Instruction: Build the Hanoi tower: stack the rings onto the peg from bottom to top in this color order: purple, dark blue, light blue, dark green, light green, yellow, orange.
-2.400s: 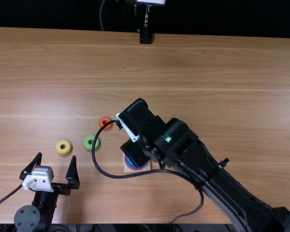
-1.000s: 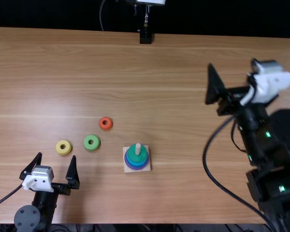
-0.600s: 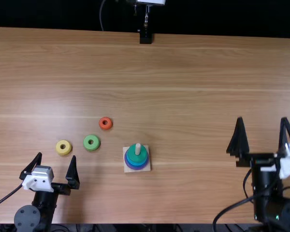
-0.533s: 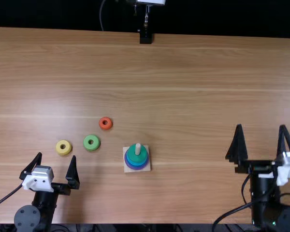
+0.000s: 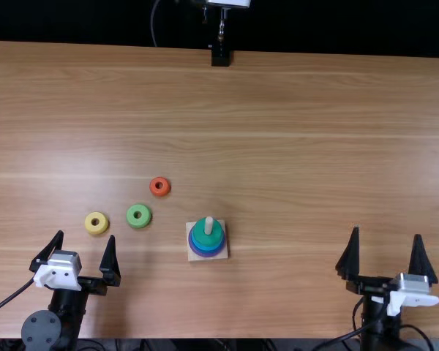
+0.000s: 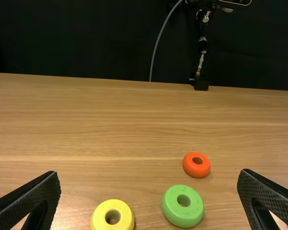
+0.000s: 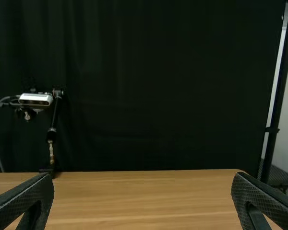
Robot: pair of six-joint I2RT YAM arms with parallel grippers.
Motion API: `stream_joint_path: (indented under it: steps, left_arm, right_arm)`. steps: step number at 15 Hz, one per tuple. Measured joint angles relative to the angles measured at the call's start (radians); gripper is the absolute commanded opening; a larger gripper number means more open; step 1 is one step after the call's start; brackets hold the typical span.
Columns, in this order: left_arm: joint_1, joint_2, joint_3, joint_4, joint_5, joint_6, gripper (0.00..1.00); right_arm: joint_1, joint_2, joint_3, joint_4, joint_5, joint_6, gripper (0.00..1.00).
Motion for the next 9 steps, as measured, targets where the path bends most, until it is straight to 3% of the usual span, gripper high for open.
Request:
stream_joint_path:
  steps: [6, 7, 9]
  left_arm:
    - [0.0, 0.0, 0.0, 0.0, 0.0, 0.0, 1.0]
    - [0.0, 0.0, 0.0, 0.0, 0.0, 0.0, 1.0]
    - [0.0, 0.0, 0.0, 0.0, 0.0, 0.001, 1.0]
  right_arm:
    - [0.0, -0.01, -0.13, -0.02, 0.008, -0.003, 1.0]
    - [0.0, -0.01, -0.135, -0.031, 0.009, 0.005, 1.0]
    - [0.0, -0.01, -0.135, -0.038, 0.009, 0.051, 1.0]
